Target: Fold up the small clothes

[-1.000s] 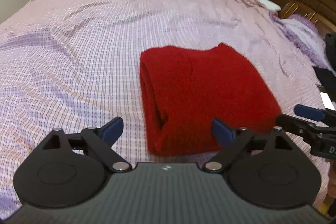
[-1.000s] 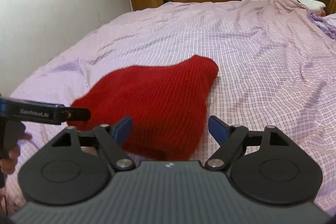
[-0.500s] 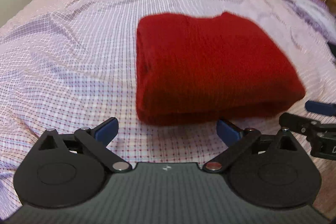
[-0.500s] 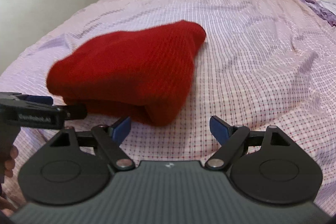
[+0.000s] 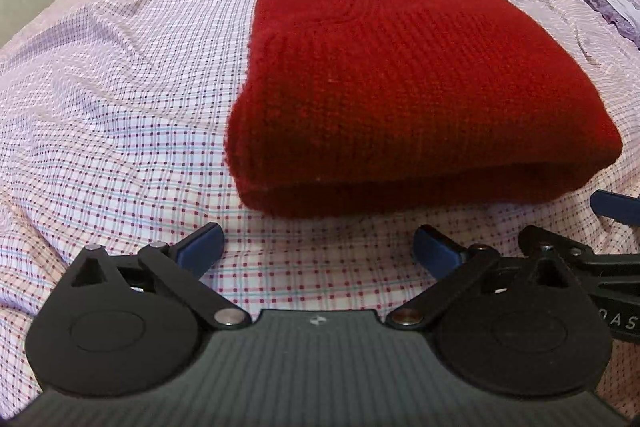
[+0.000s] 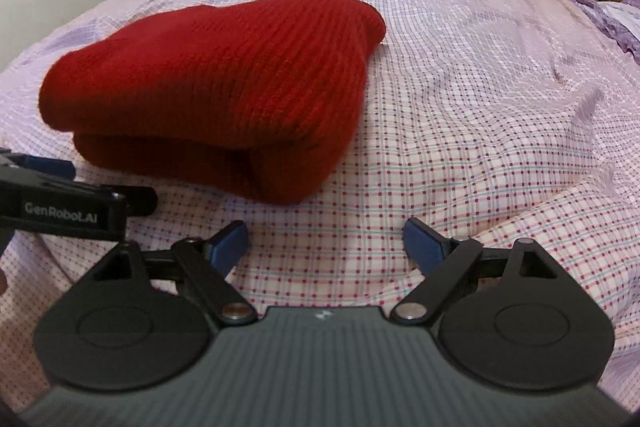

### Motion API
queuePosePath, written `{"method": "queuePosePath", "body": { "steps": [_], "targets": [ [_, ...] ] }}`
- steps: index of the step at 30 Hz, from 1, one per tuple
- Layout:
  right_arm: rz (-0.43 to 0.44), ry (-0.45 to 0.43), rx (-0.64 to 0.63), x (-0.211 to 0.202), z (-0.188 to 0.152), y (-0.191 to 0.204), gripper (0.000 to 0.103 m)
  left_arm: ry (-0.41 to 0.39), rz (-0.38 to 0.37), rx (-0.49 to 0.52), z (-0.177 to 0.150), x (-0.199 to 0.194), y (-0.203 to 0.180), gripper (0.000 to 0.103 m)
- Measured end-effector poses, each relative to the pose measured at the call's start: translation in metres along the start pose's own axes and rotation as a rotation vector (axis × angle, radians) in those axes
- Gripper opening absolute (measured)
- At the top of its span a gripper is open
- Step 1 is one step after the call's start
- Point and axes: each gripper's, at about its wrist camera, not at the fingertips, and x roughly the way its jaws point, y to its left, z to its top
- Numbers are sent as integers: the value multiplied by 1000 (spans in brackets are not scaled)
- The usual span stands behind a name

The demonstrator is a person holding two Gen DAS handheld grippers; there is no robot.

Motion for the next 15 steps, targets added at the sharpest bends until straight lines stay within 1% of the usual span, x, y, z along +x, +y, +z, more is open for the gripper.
{"method": "queuePosePath", "body": {
  "steps": [15],
  "targets": [
    [-5,-1,8,1,0,0,88,0,0,-1,1,3,2,103]
  ]
}}
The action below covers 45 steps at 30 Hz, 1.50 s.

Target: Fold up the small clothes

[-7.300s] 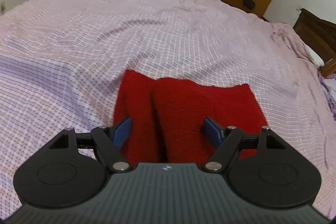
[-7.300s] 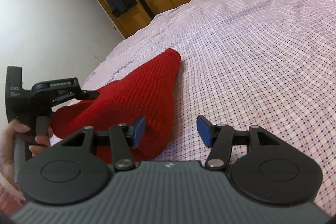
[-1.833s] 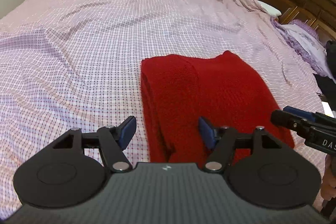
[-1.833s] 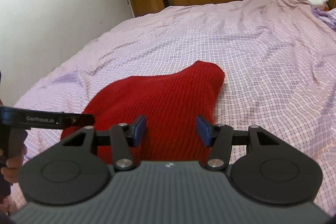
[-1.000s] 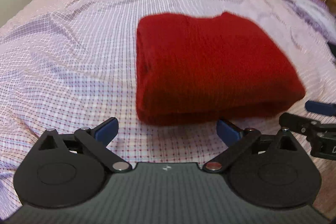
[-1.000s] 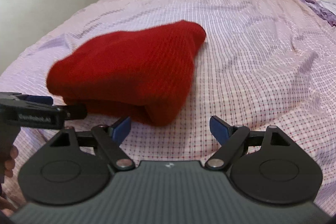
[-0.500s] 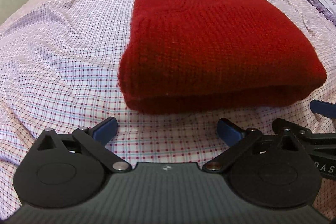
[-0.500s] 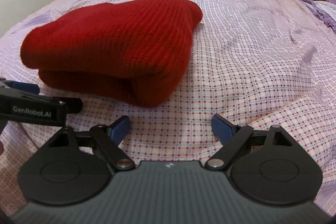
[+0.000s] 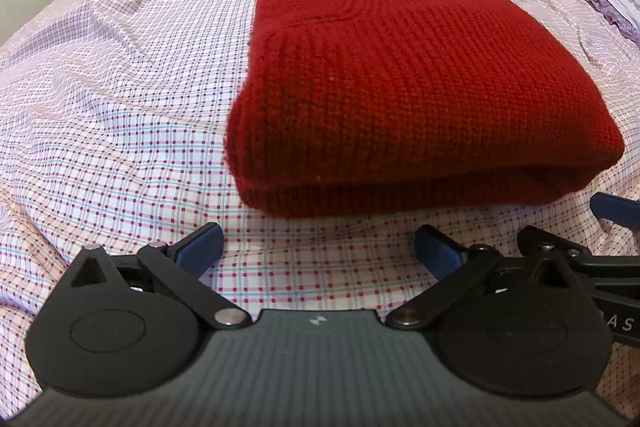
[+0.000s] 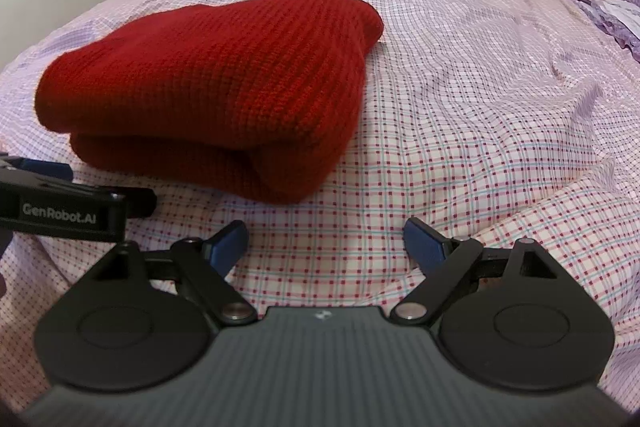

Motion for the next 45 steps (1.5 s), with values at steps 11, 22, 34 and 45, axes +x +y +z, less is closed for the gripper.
{"method": "queuePosePath", "body": {
  "steps": [11,22,34,45],
  "targets": [
    [2,1,3,1,0,-1,88,-3,-2,-5,-1,-1,0,103],
    [3,1,3,1,0,-1,88,-3,0,-4,-2,-1,-1,103],
    [3,1,4,1,0,-1,88,-3,1,-5,-2,-2,-2,103],
    [3,2,3,1,0,-1,88,-4,1,-4,-3,-2,-4,103]
  ]
}}
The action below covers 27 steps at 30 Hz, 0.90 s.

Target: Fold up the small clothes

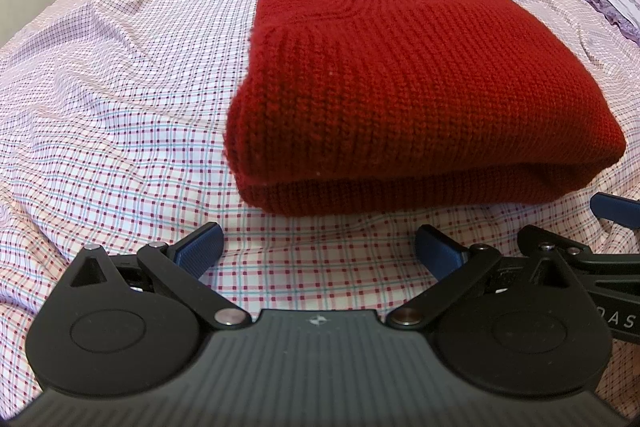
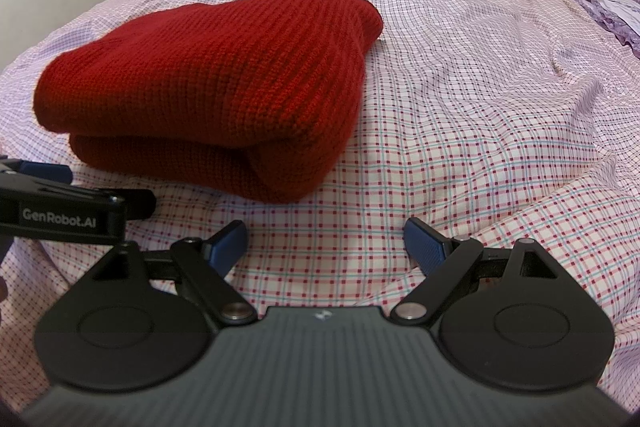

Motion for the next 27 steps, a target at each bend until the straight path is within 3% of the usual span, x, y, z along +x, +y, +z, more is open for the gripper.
{"method": "queuePosePath", "body": {
  "steps": [27],
  "targets": [
    [0,2,0,1,0,0,88,0,1,0,0,-1,-3,103]
  ]
}}
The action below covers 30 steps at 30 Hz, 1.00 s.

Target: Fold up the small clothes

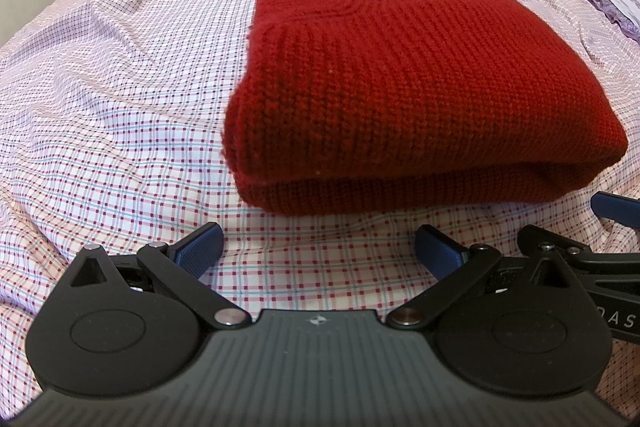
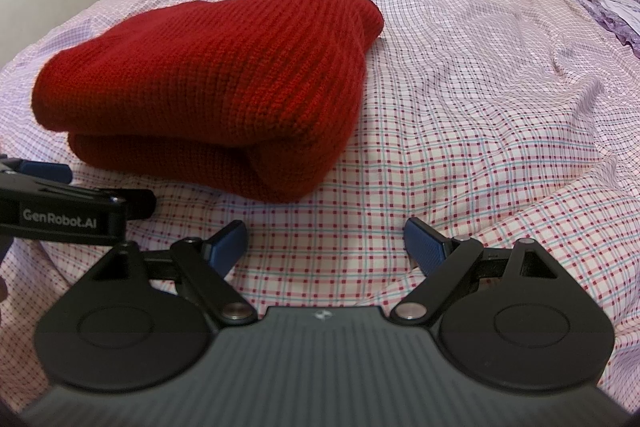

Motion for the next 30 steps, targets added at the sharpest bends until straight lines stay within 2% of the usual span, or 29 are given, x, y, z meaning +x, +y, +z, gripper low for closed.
{"method": "queuePosePath", "body": {
  "steps": [30],
  "targets": [
    [1,1,-1,-2,-1,0,88,0,2,1,0,-1,-4,103]
  ]
}}
